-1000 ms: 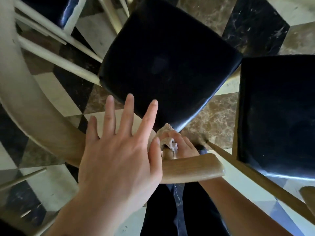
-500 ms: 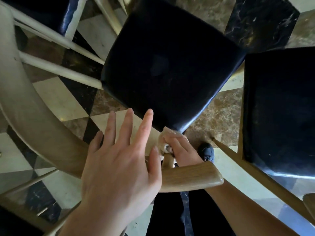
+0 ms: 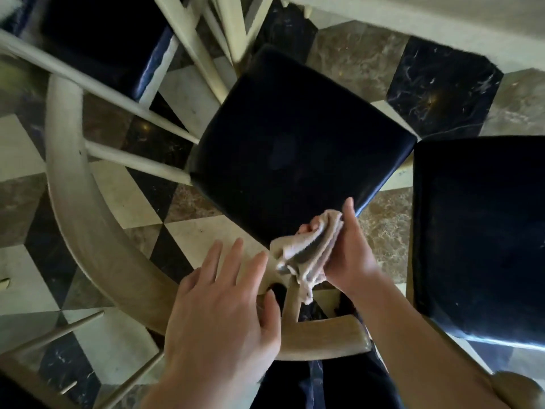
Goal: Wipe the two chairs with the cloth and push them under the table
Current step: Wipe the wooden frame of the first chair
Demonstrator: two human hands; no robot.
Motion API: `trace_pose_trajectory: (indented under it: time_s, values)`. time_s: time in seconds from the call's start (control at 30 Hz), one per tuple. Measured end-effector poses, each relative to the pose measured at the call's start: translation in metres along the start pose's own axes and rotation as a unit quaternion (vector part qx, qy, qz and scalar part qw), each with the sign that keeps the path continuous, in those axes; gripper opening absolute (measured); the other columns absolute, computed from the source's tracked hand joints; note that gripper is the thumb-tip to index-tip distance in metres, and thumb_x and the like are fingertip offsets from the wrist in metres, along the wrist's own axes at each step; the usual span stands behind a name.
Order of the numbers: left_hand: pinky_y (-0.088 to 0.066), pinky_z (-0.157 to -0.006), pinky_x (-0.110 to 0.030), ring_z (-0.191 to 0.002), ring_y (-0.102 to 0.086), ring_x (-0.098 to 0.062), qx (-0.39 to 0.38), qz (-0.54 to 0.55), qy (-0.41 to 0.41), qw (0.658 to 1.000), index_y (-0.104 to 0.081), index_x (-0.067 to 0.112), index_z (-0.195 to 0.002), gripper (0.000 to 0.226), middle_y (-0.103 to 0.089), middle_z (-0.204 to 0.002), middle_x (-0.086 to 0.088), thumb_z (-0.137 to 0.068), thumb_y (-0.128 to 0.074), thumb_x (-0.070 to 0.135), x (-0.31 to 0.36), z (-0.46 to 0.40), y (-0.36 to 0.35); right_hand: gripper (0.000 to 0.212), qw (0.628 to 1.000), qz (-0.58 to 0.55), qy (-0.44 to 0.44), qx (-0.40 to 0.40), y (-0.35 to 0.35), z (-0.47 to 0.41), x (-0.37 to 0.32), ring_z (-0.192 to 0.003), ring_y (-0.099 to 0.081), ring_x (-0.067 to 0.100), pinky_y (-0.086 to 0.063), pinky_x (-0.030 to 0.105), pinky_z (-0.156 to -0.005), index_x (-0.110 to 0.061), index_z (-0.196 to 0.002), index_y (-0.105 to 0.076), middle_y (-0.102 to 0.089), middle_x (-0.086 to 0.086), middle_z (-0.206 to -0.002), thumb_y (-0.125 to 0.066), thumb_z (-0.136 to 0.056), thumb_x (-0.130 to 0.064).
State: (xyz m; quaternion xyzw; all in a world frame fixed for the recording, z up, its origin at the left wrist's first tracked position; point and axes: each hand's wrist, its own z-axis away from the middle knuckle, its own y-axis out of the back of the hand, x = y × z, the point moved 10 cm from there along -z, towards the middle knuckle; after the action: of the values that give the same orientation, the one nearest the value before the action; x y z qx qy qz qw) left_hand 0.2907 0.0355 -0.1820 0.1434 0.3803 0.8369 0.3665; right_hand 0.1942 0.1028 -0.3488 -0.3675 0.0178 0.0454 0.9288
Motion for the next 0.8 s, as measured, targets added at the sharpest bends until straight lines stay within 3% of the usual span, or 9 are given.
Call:
trace_pose_trajectory:
  time_s: [0.1,0.27,0.33,0.43,0.53,0.63,0.67,0.73,0.8]
  values:
    - [-0.049,-0.095,-0.049,-0.137,-0.047,-0.025,0.008,0.016,-0.003,1.000,-0.063,0.034,-0.127,0.054,-0.056,-0.144,0.000,-0.081,-0.038,0.050,0.001,0.001,0.000,0.087,0.996,-0.078,0.038,-0.032,-0.006,0.005,-0.023,-0.126,-0.059,0.035,-0.045,0.051,-0.105,-0.009,-0.129,-0.067,-0.065,0.018,-0.132,-0.051,-0.082,-0.081]
    - [-0.057,-0.067,-0.045,-0.108,-0.068,-0.028,0.035,0.048,-0.036,0.998,-0.076,0.030,-0.096,0.043,-0.072,-0.117,-0.002,-0.069,-0.048,0.048,0.002,-0.004,0.015,0.037,0.997,0.021,0.060,0.032,-0.028,0.001,-0.052,-0.105,-0.070,0.035,-0.057,0.048,-0.087,-0.002,-0.114,-0.071,-0.071,0.020,-0.112,-0.075,-0.085,-0.025]
    - [-0.057,-0.061,-0.044,-0.100,-0.072,-0.027,0.028,0.054,-0.061,0.996,-0.076,0.032,-0.087,0.039,-0.075,-0.110,-0.001,-0.066,-0.049,0.050,0.011,-0.003,0.011,0.050,0.994,0.034,0.055,0.086,-0.025,0.000,-0.063,-0.102,-0.072,0.034,-0.059,0.048,-0.084,0.000,-0.122,-0.066,-0.072,0.021,-0.114,-0.078,-0.074,-0.010]
    - [-0.055,-0.050,-0.038,-0.081,-0.074,-0.020,0.021,0.078,-0.120,0.990,-0.076,0.032,-0.076,0.029,-0.076,-0.095,0.002,-0.059,-0.065,0.052,0.021,-0.003,0.006,0.057,0.986,0.033,0.090,0.133,-0.027,-0.001,-0.084,-0.108,-0.069,0.036,-0.057,0.049,-0.090,0.000,-0.131,-0.060,-0.069,0.022,-0.120,-0.075,-0.079,-0.017]
    - [-0.049,-0.044,-0.020,-0.060,-0.070,-0.005,0.035,0.140,-0.164,0.976,-0.078,0.030,-0.069,0.034,-0.074,-0.075,0.007,-0.046,-0.080,0.055,0.020,-0.012,0.027,0.057,0.987,0.006,0.109,0.119,-0.039,0.003,-0.091,-0.106,-0.068,0.034,-0.056,0.046,-0.091,-0.008,-0.126,-0.065,-0.069,0.020,-0.117,-0.070,-0.085,-0.047]
    - [-0.043,-0.064,-0.002,-0.061,-0.061,0.018,0.055,0.242,-0.164,0.955,-0.070,0.034,-0.054,0.038,-0.068,-0.074,0.025,-0.037,-0.072,0.068,-0.017,-0.040,0.066,0.041,0.986,0.014,0.125,0.112,-0.058,-0.001,-0.090,-0.091,-0.072,0.033,-0.059,0.045,-0.079,-0.011,-0.100,-0.076,-0.072,0.018,-0.101,-0.077,-0.077,-0.044]
    - [-0.042,-0.076,-0.001,-0.073,-0.060,0.021,0.050,0.303,-0.145,0.941,-0.069,0.035,-0.059,0.037,-0.063,-0.085,0.033,-0.041,-0.068,0.068,-0.029,-0.047,0.072,0.034,0.985,0.024,0.130,0.107,-0.064,-0.002,-0.088,-0.086,-0.072,0.032,-0.060,0.045,-0.076,-0.011,-0.093,-0.077,-0.072,0.017,-0.097,-0.081,-0.069,-0.036]
    - [-0.041,-0.094,-0.013,-0.111,-0.050,0.012,0.037,0.460,-0.078,0.884,-0.054,0.053,-0.110,0.046,-0.047,-0.115,0.035,-0.065,-0.055,0.062,-0.052,-0.076,0.079,0.035,0.986,0.055,0.128,0.088,-0.081,-0.007,-0.083,-0.083,-0.072,0.032,-0.060,0.044,-0.073,-0.008,-0.089,-0.077,-0.071,0.019,-0.096,-0.084,-0.056,-0.019]
    - [-0.041,-0.095,-0.022,-0.123,-0.039,0.006,-0.001,0.532,-0.051,0.845,-0.034,0.055,-0.129,0.060,-0.037,-0.129,0.031,-0.075,-0.057,0.064,-0.066,-0.111,0.084,0.036,0.990,0.077,0.115,0.036,-0.103,-0.009,-0.078,-0.079,-0.071,0.032,-0.059,0.042,-0.067,-0.001,-0.091,-0.074,-0.070,0.021,-0.093,-0.078,-0.057,-0.010]
